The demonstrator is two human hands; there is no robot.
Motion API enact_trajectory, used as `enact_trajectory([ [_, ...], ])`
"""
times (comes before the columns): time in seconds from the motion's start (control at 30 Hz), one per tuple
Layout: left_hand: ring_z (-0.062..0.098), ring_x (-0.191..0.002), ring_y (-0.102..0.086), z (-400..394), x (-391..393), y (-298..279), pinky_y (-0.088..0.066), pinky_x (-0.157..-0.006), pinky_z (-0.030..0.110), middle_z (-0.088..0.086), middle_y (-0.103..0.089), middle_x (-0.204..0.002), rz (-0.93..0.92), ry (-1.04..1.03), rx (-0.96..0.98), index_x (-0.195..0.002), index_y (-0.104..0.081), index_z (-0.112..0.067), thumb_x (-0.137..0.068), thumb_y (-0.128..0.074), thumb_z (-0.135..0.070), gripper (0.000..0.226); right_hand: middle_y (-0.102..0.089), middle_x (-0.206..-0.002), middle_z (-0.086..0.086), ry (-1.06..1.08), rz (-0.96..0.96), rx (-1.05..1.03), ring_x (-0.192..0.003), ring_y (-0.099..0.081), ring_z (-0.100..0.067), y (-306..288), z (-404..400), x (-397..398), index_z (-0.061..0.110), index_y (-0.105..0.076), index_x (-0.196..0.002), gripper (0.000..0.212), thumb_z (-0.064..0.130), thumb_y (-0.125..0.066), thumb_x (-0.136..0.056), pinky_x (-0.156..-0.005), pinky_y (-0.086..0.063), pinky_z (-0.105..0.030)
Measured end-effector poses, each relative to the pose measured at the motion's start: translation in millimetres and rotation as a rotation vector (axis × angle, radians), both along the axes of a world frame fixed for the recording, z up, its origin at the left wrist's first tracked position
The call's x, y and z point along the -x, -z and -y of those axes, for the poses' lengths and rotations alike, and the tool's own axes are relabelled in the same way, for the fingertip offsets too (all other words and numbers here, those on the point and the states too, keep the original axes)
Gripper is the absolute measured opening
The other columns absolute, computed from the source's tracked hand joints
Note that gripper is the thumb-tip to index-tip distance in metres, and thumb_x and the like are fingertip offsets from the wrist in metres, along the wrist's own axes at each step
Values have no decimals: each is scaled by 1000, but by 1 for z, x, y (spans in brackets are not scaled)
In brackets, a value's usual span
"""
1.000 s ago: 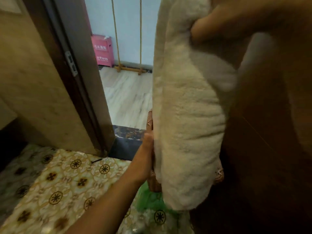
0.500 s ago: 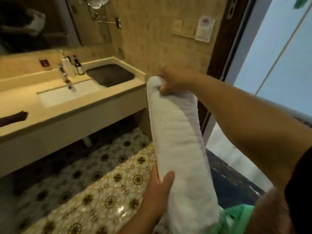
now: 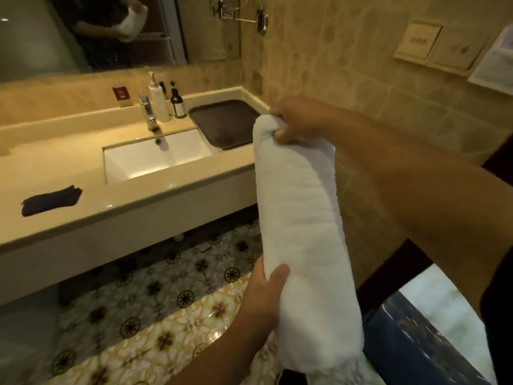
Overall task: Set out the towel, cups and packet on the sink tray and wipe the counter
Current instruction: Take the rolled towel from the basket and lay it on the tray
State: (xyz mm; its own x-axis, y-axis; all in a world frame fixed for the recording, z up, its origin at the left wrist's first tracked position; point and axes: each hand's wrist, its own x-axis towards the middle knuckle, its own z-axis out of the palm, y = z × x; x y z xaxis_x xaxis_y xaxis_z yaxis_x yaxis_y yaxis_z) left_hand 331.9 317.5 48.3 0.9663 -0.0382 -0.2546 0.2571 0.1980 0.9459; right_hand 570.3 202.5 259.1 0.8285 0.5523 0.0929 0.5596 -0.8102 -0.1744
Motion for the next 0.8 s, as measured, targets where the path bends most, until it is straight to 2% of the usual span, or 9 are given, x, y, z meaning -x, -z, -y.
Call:
enact_trajectory([
  [0.17,24,-115,-65,15,-111,2,-51,-98,51,4,-69,-126,53,-27,-2,-136,-54,-18,-74,-62,-52,72,-47,-68,10,-101,26,12,-62,-41,-5,3,1,-116,31,-47,-71,22,23,-66,-80,-53,-27,-30],
  [0.3,22,-112,-67,32,-201,-10,-53,-95,51,1,-71,-122,72,-50,-15,-129,-59,-27,-80,-59,-53,55,-48,-67,6,-144,22,23,-60,-43,-11,-6,-1,-212,22,-52,-73,16,18,-67,-79,-51,-30,-30],
  [0.43,22,-113,-66,36,-276,-16,-52,-97,53,0,-70,-123,69,-100,11,-129,-59,-27,-80,-61,-56,58,-49,-72,9,-170,-4,43,-70,-48,-18,-10,-16,-294,25,-53,-84,15,23,-68,-82,-60,-31,-33],
  [0.5,20,-115,-66,32,-313,-16,-52,-97,48,-2,-70,-123,83,-114,16,-130,-59,-28,-79,-60,-57,59,-53,-77,3,-183,5,63,-73,-50,-21,-8,-28,-331,25,-54,-87,14,24,-67,-82,-62,-31,-32],
  [0.6,18,-114,-66,22,-373,-12,-55,-94,40,-6,-71,-122,114,-115,15,-129,-59,-29,-81,-57,-53,54,-59,-86,-3,-197,29,73,-73,-51,-21,-1,-45,-391,19,-63,-93,14,24,-68,-82,-57,-31,-31],
  [0.73,8,-112,-65,3,-459,4,-53,-84,19,-12,-70,-122,134,-88,37,-131,-57,-27,-92,-53,-41,41,-63,-92,-7,-188,58,113,-76,-52,-22,12,-70,-478,13,-67,-99,21,24,-69,-81,-59,-33,-33],
  [0.8,10,-112,-66,-7,-505,10,-55,-87,24,-9,-70,-122,132,-71,71,-129,-58,-29,-92,-54,-41,39,-64,-96,-7,-180,59,128,-80,-53,-24,18,-84,-524,13,-67,-105,26,25,-69,-82,-65,-36,-34],
])
